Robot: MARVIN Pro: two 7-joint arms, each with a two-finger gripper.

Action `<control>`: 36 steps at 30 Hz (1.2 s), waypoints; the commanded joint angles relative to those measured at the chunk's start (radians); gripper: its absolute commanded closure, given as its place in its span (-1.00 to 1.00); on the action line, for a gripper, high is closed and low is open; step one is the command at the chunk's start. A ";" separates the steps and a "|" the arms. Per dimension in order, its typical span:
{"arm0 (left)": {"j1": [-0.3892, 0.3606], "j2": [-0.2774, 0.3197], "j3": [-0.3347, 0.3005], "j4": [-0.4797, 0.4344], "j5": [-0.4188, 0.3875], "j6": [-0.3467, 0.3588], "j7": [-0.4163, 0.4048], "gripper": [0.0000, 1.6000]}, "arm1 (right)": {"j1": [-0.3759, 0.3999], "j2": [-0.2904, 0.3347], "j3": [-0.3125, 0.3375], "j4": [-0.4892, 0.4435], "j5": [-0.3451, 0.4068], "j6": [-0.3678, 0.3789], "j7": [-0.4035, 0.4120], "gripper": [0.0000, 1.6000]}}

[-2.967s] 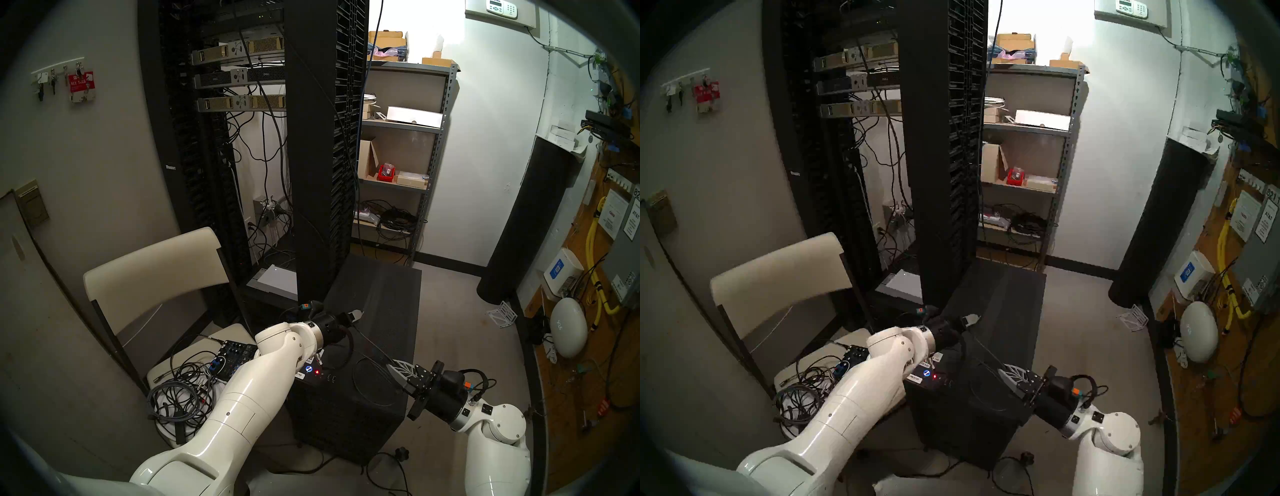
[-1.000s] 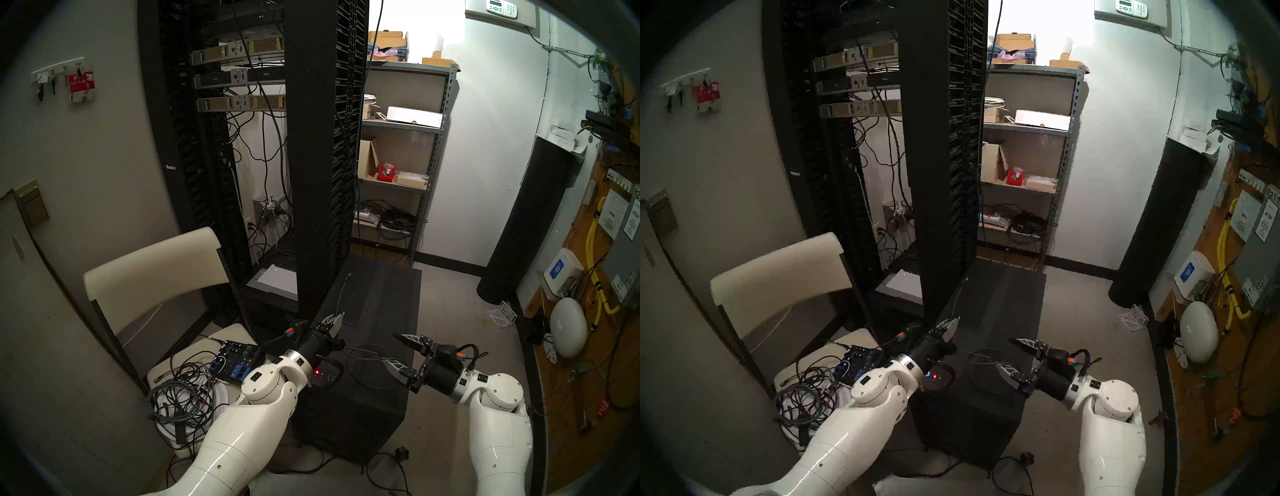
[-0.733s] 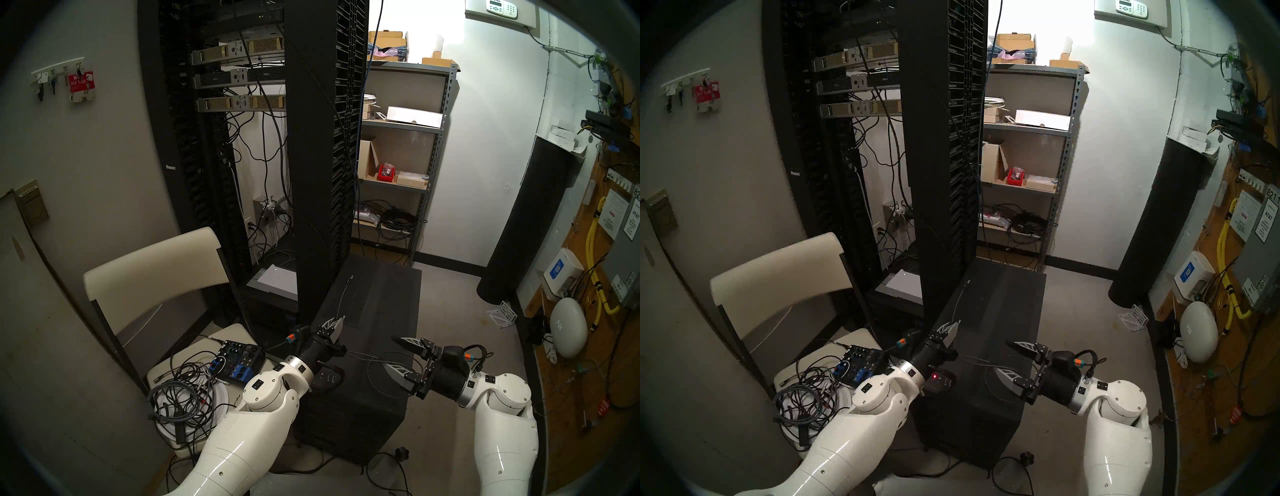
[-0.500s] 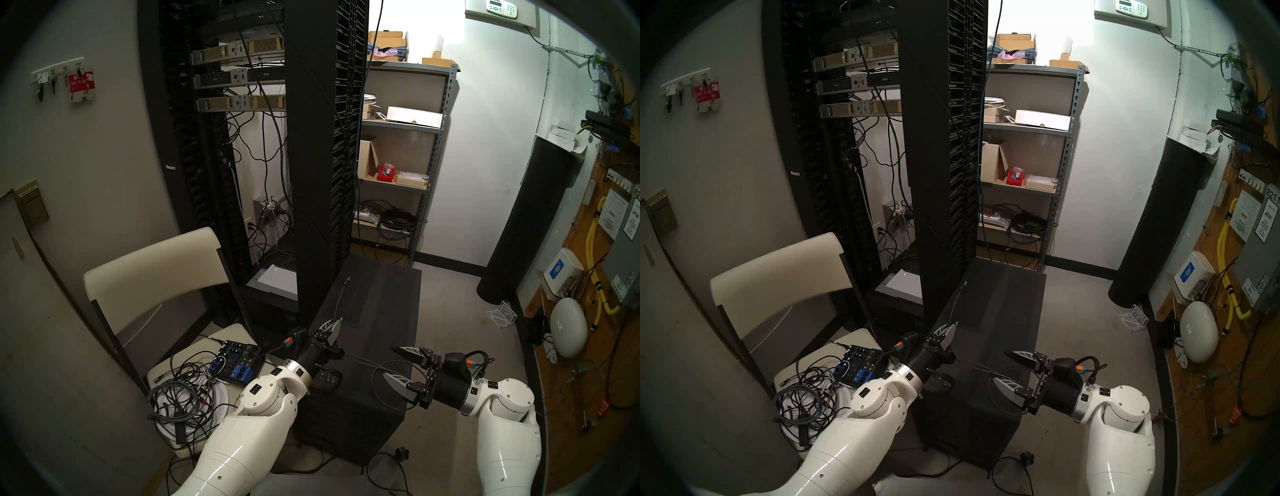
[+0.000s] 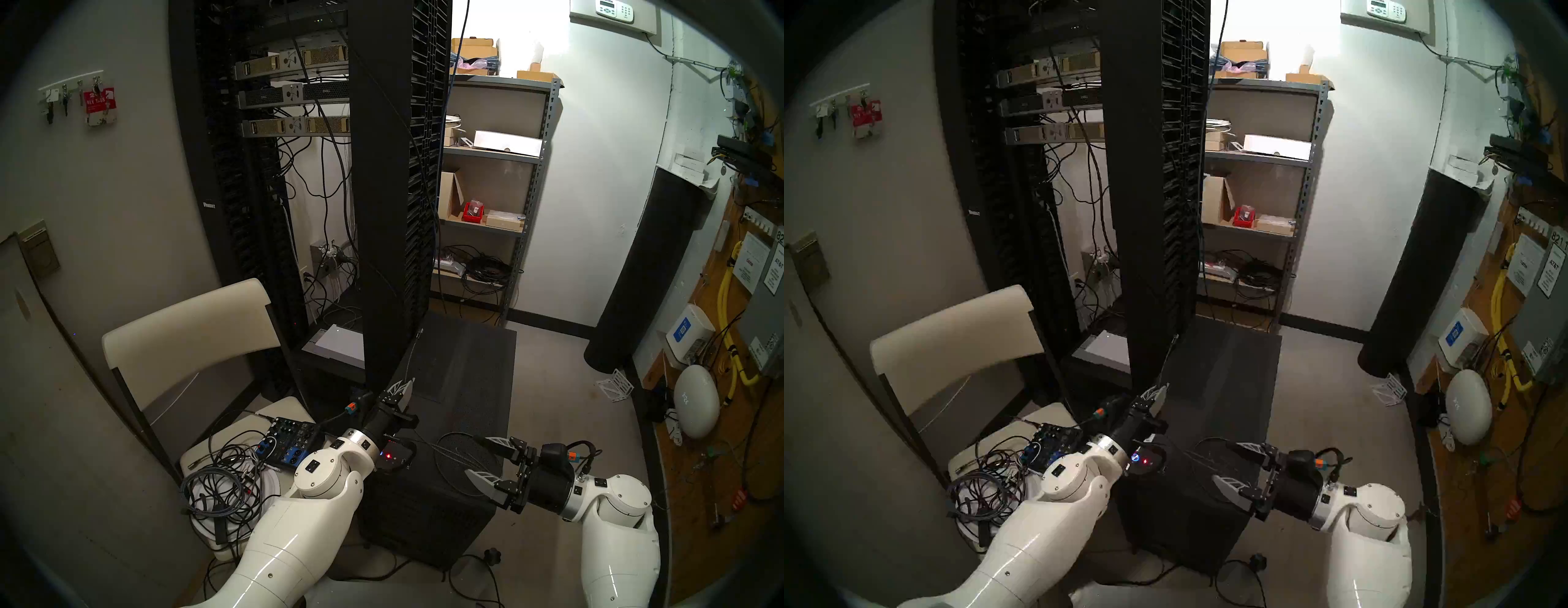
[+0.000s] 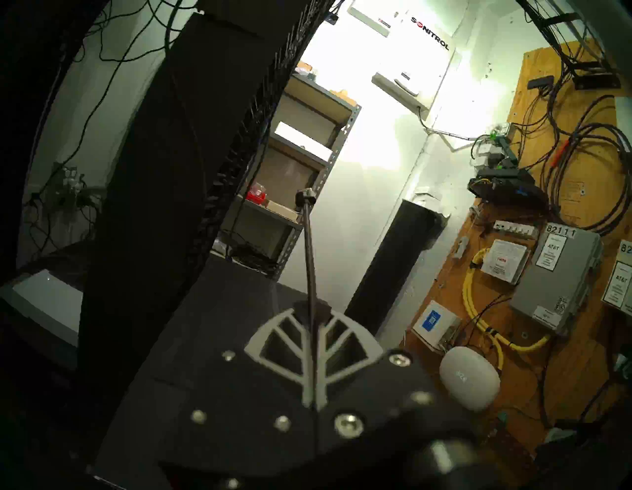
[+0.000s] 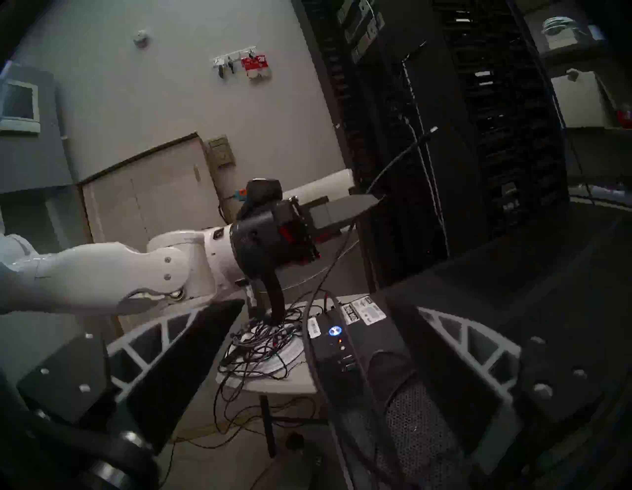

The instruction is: Insert the cable into the workstation's USB slot

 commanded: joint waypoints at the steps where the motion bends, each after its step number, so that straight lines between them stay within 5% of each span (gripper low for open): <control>1: 0.033 0.005 0.042 -0.025 0.028 -0.029 -0.035 1.00 | 0.097 -0.051 -0.002 0.003 0.043 -0.006 -0.051 -1.00; 7: 0.074 0.021 0.047 -0.058 0.036 -0.046 -0.045 1.00 | 0.150 -0.048 -0.018 0.055 0.070 -0.017 -0.129 -1.00; 20: 0.097 0.059 0.068 -0.084 0.110 -0.101 -0.058 1.00 | 0.261 -0.065 -0.069 0.163 0.229 0.108 -0.314 -0.98; 36: 0.095 0.048 0.080 -0.095 0.213 -0.173 0.003 1.00 | 0.274 -0.080 -0.105 0.183 0.271 0.173 -0.368 -0.77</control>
